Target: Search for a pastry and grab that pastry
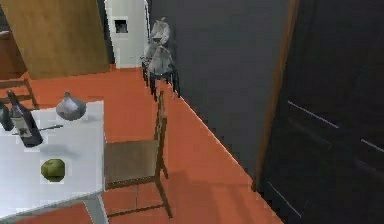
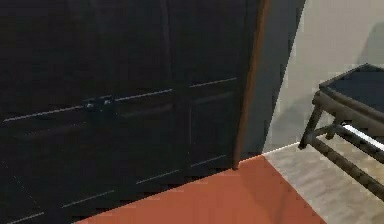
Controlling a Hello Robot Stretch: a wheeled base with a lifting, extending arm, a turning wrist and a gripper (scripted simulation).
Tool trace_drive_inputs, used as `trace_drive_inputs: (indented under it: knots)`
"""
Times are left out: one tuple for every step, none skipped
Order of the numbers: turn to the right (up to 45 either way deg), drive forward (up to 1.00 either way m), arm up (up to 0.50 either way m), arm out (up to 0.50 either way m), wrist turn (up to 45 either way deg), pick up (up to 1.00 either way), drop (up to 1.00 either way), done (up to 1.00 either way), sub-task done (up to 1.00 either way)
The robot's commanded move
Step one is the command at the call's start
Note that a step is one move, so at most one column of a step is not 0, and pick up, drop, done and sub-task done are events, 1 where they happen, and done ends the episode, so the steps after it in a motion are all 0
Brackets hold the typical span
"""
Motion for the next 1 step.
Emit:
trace_drive_inputs:
  knots:
    - [0.0, 0.15, 0.00, 0.00, 0.0, 0.00, 0.00, 0.00, 0.00]
